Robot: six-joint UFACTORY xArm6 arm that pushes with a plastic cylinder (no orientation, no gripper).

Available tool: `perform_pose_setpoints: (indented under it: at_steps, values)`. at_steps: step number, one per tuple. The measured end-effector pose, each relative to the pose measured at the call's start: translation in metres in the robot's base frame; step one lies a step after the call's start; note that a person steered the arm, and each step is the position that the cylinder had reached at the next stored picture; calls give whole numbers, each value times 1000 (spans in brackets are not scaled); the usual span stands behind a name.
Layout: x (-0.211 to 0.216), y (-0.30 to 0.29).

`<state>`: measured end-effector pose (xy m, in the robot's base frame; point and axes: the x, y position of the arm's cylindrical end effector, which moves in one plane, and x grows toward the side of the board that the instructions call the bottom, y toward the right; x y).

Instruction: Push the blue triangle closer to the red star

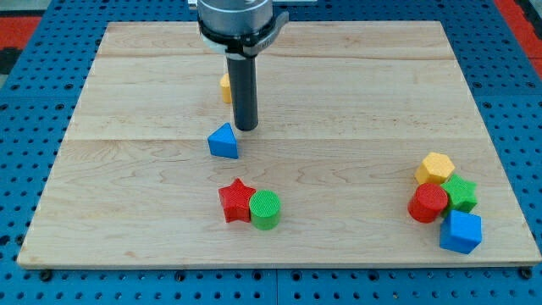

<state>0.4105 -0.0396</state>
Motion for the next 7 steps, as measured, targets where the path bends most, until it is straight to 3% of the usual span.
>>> perform_pose_setpoints:
  at_steps: [2,3,4,6,7]
  values:
    - [-1,-13]
    - [4,-64]
    - [21,-75]
    - [24,-49]
    - [24,-4]
